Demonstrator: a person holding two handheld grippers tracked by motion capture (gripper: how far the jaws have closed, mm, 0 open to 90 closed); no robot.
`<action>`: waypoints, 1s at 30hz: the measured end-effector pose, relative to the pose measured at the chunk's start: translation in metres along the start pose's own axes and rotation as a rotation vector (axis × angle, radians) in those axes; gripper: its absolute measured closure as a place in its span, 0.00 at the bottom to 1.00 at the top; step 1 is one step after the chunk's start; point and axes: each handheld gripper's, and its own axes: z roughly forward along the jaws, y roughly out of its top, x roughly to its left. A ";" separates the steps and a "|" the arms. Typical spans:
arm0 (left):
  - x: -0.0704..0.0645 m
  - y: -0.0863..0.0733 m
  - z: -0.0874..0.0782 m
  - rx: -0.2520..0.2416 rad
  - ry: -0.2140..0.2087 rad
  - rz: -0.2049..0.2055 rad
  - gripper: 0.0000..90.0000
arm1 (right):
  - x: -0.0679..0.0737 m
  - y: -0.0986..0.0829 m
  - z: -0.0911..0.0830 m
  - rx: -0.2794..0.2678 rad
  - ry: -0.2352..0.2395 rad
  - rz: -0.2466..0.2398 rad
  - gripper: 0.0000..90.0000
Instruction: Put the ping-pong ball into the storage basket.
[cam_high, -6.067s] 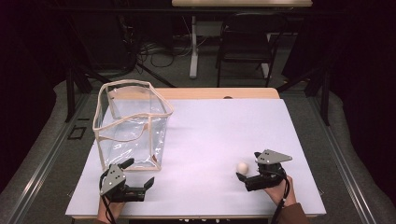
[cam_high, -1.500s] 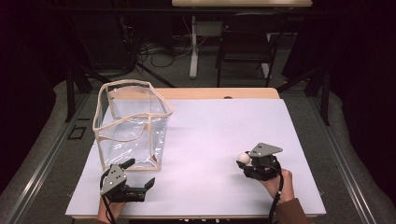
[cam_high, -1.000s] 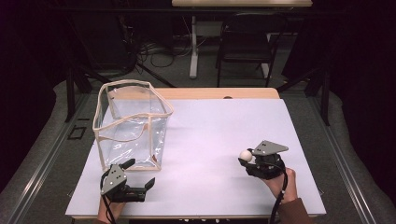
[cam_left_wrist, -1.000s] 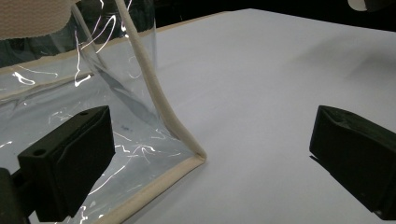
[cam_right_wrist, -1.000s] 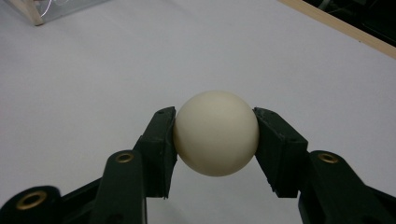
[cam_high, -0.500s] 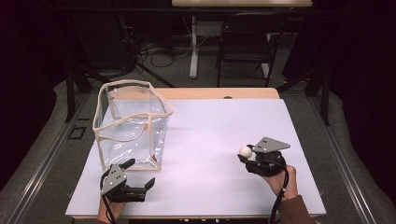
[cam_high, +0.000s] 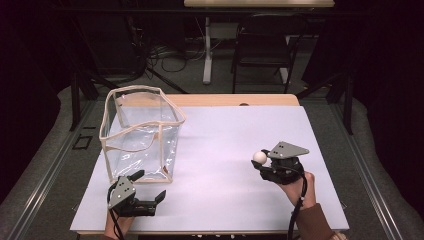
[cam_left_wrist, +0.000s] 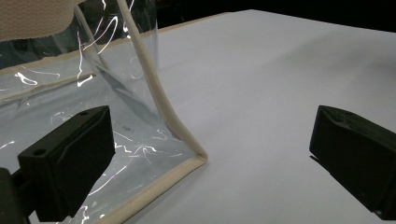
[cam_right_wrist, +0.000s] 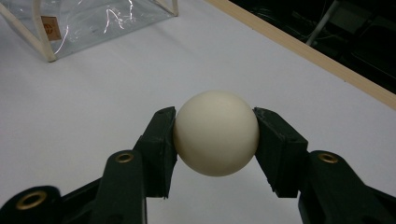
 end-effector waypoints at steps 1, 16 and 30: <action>0.000 0.000 0.000 -0.001 0.000 0.000 0.00 | 0.000 0.001 0.000 0.000 -0.001 -0.001 0.57; 0.000 0.000 0.000 -0.001 -0.004 -0.001 0.00 | 0.000 0.017 0.009 -0.019 0.022 -0.019 0.57; 0.000 0.000 0.000 0.005 0.002 0.001 0.00 | 0.001 0.030 0.015 -0.036 0.040 -0.036 0.57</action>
